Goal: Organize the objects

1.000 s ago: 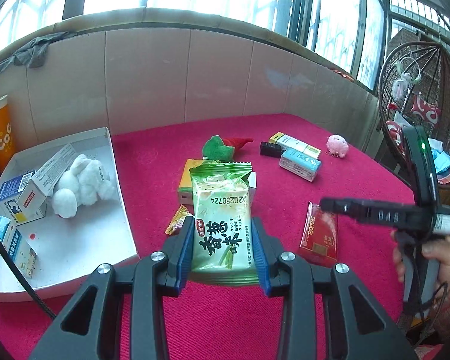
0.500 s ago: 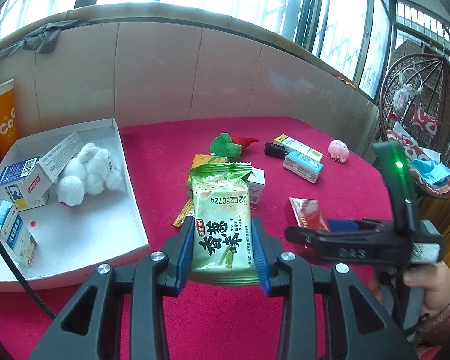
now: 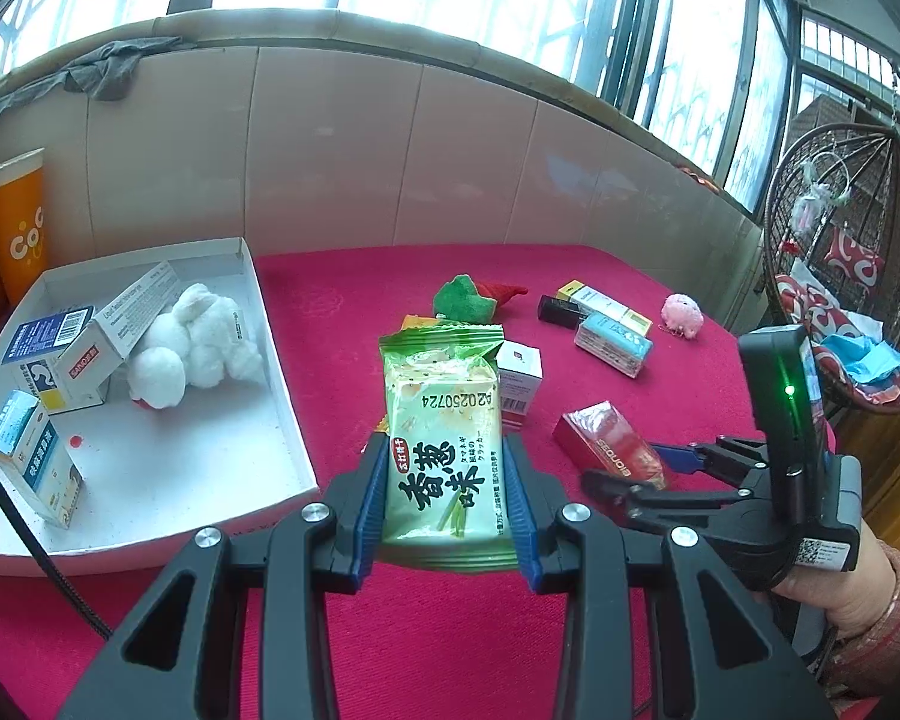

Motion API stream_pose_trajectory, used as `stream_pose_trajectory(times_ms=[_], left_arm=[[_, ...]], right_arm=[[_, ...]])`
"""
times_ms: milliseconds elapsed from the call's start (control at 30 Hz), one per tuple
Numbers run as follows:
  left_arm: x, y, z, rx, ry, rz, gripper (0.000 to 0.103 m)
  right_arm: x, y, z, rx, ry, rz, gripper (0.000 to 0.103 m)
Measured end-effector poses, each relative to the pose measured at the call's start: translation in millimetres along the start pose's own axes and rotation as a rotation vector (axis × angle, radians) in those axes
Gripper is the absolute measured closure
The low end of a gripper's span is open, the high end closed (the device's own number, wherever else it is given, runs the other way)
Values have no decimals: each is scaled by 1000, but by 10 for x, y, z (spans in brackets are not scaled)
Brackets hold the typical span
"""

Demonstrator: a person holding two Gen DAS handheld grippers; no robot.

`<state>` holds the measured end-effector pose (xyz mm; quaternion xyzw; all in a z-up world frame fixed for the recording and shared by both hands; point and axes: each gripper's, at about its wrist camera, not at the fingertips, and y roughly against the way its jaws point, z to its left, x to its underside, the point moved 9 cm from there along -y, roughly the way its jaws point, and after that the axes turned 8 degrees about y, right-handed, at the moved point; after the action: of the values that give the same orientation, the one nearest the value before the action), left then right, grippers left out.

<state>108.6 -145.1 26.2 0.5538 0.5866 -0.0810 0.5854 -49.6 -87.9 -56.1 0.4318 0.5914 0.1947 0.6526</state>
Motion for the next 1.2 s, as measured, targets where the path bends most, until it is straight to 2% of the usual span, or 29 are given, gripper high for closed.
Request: stream_pose_trajectory(times_ms=[100,233,567,1200], left_arm=[[-24,13,-27,-4,-5,-9,67],[-80,81,-26,-12,-9,-36,67],[-282,307,181,-43,27,-115,67],[-616,712,780,-146,103,-221,67]], right_arm=[[18,41,-68,-58,-48,-20,49],[-55,166,-103,-80,-72,-69,49],[-518,677,92,-122,-22,-212,49],[-1148,980,804,-243,82,-281,49]])
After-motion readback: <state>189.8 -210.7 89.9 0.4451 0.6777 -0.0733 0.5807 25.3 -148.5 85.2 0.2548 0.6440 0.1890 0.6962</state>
